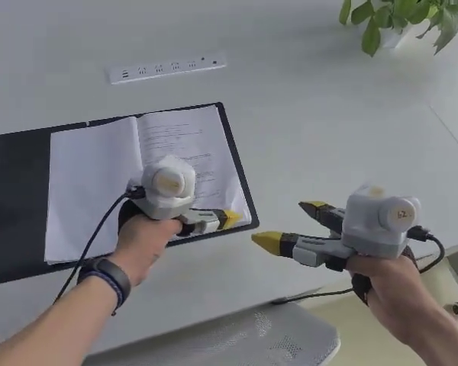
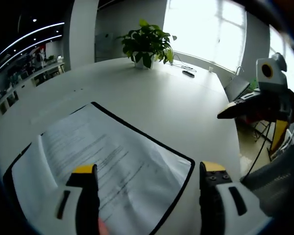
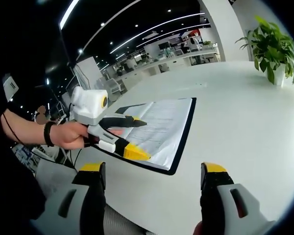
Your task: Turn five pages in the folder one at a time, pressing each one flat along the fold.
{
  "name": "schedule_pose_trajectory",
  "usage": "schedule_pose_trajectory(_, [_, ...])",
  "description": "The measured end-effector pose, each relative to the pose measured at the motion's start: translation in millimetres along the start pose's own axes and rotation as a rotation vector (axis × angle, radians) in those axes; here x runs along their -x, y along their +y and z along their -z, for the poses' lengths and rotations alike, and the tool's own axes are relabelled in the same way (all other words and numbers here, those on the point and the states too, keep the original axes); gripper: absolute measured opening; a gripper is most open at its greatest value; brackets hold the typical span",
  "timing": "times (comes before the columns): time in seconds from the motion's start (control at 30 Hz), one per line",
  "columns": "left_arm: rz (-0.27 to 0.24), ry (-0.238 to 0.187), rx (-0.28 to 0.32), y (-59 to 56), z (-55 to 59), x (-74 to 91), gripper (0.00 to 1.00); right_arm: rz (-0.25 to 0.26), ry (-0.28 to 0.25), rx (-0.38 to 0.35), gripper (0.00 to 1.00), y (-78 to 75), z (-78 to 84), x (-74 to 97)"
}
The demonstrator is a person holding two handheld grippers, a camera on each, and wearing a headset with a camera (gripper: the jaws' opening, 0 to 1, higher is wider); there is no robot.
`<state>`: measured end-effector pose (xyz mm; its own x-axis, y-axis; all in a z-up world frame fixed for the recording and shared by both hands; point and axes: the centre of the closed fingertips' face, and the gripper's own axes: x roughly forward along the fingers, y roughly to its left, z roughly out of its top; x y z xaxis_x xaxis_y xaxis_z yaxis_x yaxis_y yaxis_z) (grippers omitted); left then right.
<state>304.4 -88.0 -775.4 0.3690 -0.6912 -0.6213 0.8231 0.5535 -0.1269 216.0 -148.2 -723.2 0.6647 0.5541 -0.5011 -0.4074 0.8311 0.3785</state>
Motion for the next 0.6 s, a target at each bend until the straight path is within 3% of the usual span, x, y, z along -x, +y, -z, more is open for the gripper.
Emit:
schedule_pose_trajectory(0.03, [-0.022, 0.017, -0.026, 2.3, 2.9, -3.6, 0.81, 0.000, 0.002, -0.002, 0.78, -0.7, 0.4, -0.2])
schedule_pose_trajectory(0.07, [-0.027, 0.060, -0.077, 4.2, 13.7, -12.7, 0.79, 0.000, 0.004, -0.003, 0.78, -1.3, 0.7, -0.2])
schedule_pose_trajectory(0.17, [-0.005, 0.057, -0.015, -2.2, 14.9, -24.6, 0.82, -0.001, 0.006, -0.005, 0.77, -0.9, 0.1, 0.3])
schedule_pose_trajectory(0.33, [-0.028, 0.051, -0.007, -0.6, 14.4, -33.6, 0.81, -0.004, 0.010, -0.006, 0.77, -2.4, 1.2, 1.4])
schedule_pose_trajectory(0.4, [-0.056, 0.061, -0.039, 3.2, 16.6, -34.0, 0.77, -0.005, 0.012, -0.008, 0.76, -2.6, 1.8, 1.9])
schedule_pose_trajectory(0.6, [-0.054, 0.068, -0.077, 6.4, 19.5, -34.5, 0.75, -0.021, 0.031, -0.006, 0.76, -0.6, 6.7, 0.9])
